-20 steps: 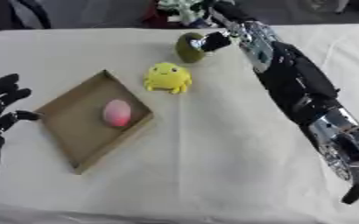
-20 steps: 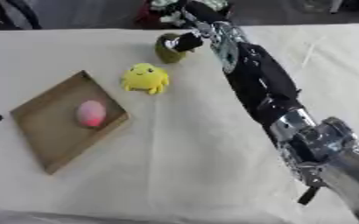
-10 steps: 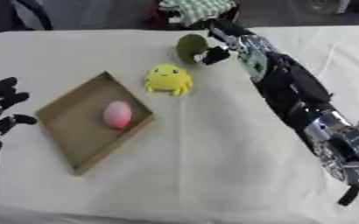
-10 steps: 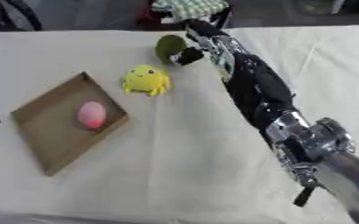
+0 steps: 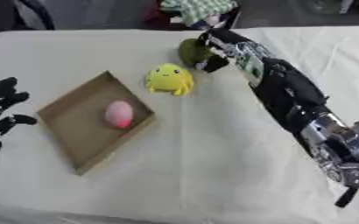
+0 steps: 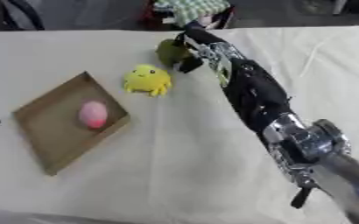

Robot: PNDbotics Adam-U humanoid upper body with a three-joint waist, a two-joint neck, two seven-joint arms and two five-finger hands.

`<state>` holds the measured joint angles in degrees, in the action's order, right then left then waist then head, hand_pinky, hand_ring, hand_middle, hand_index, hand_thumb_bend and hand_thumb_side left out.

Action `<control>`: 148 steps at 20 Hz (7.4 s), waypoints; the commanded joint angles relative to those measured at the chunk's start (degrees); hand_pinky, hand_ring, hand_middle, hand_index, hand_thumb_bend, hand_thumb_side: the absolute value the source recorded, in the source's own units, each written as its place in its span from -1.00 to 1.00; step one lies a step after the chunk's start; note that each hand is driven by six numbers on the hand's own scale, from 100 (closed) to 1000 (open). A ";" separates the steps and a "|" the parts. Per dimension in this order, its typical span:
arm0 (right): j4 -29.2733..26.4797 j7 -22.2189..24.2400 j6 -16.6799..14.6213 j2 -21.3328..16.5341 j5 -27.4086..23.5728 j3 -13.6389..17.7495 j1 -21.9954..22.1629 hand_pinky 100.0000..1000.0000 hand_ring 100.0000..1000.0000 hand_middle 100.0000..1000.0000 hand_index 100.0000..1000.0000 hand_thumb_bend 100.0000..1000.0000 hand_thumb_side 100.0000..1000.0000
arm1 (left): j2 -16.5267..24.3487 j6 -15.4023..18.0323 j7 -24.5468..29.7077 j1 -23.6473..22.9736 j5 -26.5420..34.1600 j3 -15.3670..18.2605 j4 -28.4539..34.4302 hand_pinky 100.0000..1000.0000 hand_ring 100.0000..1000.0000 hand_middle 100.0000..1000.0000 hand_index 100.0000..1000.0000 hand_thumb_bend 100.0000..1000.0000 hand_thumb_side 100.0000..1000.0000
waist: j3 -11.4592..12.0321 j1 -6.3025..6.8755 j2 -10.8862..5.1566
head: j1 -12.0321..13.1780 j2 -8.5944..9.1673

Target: Pick up objects on the table and place them in the box.

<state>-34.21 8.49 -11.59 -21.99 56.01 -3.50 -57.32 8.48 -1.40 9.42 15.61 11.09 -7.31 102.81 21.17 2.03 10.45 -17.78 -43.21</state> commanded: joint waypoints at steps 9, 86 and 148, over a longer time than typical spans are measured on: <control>-2.45 -7.36 -1.13 -0.07 1.99 -0.16 -0.42 0.13 0.10 -0.58 -0.31 -1.00 -1.00 | 0.82 0.11 0.13 0.69 -0.02 0.18 0.85 0.07 0.58 0.65 0.38 -1.00 0.31 | -0.12 0.11 -0.74 | 0.22 0.48; -29.66 21.84 -12.22 -3.04 -14.72 -16.18 0.44 0.46 0.60 0.68 0.89 -0.72 -0.28 | 0.97 0.61 1.14 -2.67 -6.45 -0.80 -11.57 0.08 0.59 0.66 0.38 -1.00 0.42 | -1.75 -1.58 -0.63 | 1.37 1.56; -25.09 25.86 -13.30 9.20 -13.35 -16.37 -1.58 0.40 0.46 0.60 0.84 -0.78 -0.32 | 0.44 0.22 2.73 -3.20 -6.99 -1.94 -11.95 0.10 0.59 0.64 0.38 -1.00 0.16 | 0.94 -0.97 -0.72 | -1.01 1.43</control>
<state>-58.62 33.73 -24.78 -12.66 42.50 -20.45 -57.89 8.43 -1.19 11.98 12.09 4.29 -9.39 90.39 22.05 0.91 10.65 -18.75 -42.21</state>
